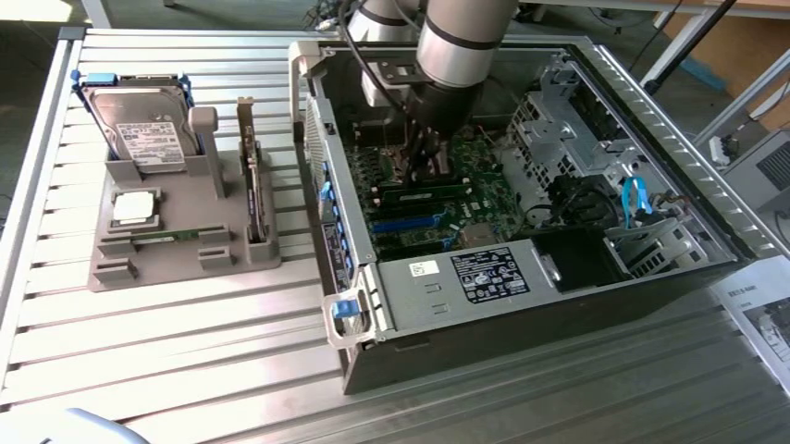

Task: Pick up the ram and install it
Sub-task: 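Press down the ram until it locks into place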

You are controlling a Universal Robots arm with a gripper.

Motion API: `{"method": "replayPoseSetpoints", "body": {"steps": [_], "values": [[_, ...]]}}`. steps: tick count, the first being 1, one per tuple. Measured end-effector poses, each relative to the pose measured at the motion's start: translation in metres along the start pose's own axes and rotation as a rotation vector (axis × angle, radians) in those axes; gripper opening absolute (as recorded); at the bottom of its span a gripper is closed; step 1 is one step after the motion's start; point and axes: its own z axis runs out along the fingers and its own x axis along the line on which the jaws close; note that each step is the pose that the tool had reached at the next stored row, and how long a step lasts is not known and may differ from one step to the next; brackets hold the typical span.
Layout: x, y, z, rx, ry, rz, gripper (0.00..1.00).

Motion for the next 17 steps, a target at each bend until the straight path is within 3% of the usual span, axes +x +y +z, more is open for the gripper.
{"method": "replayPoseSetpoints", "body": {"steps": [9,17], "values": [[0.0,0.0003,-0.0026,0.0,0.0011,0.0,0.1],[0.0,0.0114,-0.0021,0.0,0.0012,0.0,0.1]]}}
